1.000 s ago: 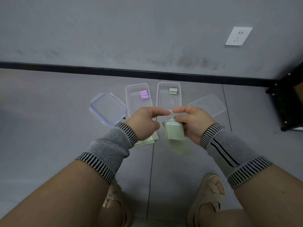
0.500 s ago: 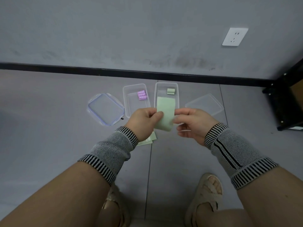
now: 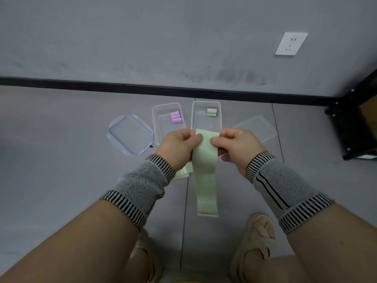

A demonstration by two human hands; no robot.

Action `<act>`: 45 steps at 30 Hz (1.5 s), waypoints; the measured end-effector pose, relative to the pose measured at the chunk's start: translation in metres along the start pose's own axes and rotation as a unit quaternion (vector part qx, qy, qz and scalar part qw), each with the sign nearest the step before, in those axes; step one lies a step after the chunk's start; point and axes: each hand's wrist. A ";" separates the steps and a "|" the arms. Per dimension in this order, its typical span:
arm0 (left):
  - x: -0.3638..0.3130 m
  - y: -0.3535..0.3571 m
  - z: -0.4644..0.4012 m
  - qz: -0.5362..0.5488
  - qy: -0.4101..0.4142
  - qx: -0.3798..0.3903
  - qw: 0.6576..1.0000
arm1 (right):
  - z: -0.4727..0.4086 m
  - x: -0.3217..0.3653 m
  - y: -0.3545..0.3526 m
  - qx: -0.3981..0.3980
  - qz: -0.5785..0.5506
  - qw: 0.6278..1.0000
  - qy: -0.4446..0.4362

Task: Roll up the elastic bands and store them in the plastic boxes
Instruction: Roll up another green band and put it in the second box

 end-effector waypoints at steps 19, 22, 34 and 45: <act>-0.012 -0.002 0.036 0.062 -0.004 -0.005 0.998 | 0.028 0.010 0.014 -0.001 0.067 0.991 -0.119; -0.009 -0.005 0.030 0.065 -0.011 -0.002 0.998 | 0.022 0.008 0.015 -0.008 0.118 0.982 -0.147; -0.017 -0.017 0.014 0.118 -0.030 0.014 0.992 | 0.007 0.015 0.011 0.014 0.144 0.972 -0.187; -0.014 -0.019 0.013 0.094 -0.026 0.000 0.995 | 0.008 0.011 0.012 0.023 0.143 0.971 -0.191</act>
Point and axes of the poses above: each hand's wrist, its own z-axis away from the middle knuckle, its own y-axis out of the palm, x = y × z, and after that the axes turned 9 degrees about x, right-handed
